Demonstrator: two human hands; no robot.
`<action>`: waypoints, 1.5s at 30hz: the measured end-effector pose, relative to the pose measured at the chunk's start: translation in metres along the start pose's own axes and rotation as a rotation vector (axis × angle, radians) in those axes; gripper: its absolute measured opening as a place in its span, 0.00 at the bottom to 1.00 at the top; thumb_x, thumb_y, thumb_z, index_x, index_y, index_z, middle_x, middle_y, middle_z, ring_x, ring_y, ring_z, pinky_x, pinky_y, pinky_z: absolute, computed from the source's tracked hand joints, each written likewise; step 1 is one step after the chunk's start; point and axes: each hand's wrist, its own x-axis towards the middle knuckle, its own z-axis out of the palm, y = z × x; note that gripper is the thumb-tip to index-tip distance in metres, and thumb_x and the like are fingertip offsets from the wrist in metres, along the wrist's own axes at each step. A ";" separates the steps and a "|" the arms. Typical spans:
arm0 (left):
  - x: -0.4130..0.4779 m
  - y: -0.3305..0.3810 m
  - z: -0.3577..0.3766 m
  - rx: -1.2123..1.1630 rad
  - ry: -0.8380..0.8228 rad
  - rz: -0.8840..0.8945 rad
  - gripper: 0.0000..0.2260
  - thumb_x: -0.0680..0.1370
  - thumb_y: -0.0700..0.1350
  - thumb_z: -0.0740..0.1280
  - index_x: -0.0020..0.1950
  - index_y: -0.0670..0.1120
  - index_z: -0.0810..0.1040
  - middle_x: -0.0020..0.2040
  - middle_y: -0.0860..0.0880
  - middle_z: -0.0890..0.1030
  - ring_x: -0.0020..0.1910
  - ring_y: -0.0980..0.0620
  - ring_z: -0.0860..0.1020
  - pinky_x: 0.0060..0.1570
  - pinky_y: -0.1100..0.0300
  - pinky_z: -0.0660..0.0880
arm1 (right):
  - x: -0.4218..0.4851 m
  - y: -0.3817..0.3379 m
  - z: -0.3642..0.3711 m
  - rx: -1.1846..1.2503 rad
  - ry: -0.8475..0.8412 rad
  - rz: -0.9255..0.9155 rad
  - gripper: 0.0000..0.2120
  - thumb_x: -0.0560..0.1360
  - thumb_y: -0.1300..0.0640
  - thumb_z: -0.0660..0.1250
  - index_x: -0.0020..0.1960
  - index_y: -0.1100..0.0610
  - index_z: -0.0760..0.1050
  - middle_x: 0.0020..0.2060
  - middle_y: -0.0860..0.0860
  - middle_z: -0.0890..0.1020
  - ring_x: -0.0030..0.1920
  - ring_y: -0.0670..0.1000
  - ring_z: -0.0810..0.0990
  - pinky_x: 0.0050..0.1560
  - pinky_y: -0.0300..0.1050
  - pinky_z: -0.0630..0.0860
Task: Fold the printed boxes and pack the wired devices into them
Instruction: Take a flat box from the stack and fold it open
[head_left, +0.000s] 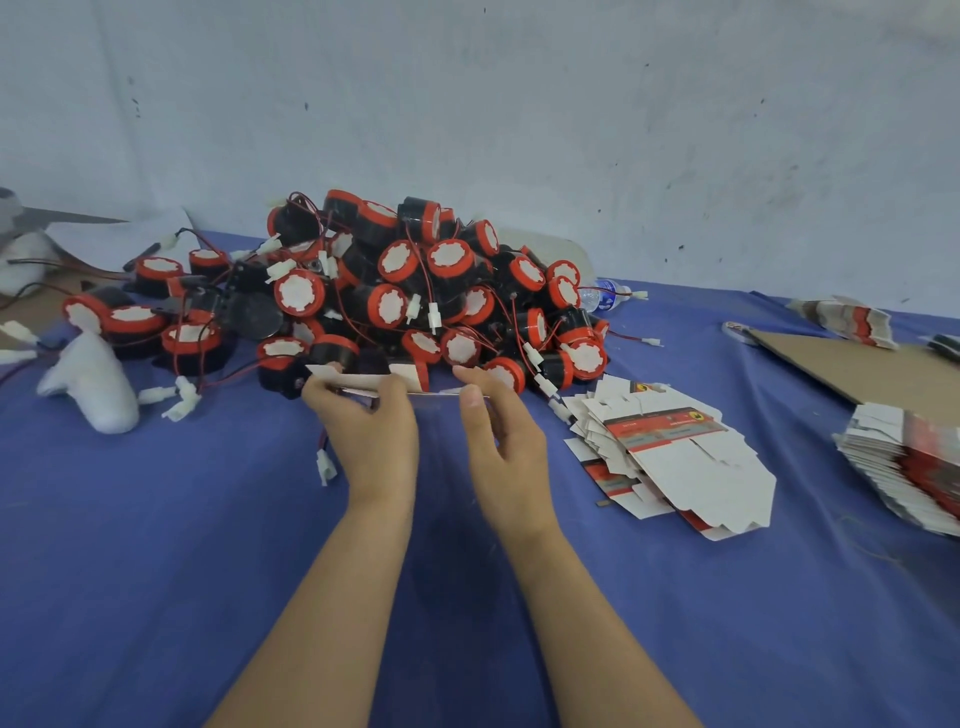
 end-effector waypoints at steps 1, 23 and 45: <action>0.001 0.001 0.000 -0.036 0.008 -0.028 0.15 0.78 0.37 0.61 0.60 0.51 0.62 0.47 0.55 0.72 0.38 0.66 0.74 0.33 0.77 0.68 | 0.000 -0.001 0.000 -0.017 0.002 -0.021 0.08 0.76 0.41 0.57 0.54 0.33 0.72 0.56 0.38 0.79 0.62 0.41 0.74 0.64 0.44 0.71; -0.013 -0.013 0.001 0.347 -0.579 0.278 0.16 0.82 0.39 0.57 0.66 0.51 0.76 0.63 0.59 0.76 0.60 0.70 0.70 0.58 0.80 0.64 | 0.016 0.004 -0.022 0.568 0.126 0.658 0.39 0.64 0.28 0.59 0.64 0.55 0.74 0.54 0.56 0.79 0.54 0.54 0.79 0.50 0.47 0.78; -0.008 -0.010 0.007 0.070 -0.407 -0.144 0.12 0.82 0.51 0.56 0.63 0.61 0.72 0.57 0.64 0.71 0.52 0.70 0.69 0.51 0.66 0.64 | 0.016 0.012 -0.021 0.349 -0.021 0.450 0.14 0.81 0.50 0.57 0.65 0.43 0.73 0.59 0.46 0.77 0.59 0.49 0.77 0.50 0.40 0.79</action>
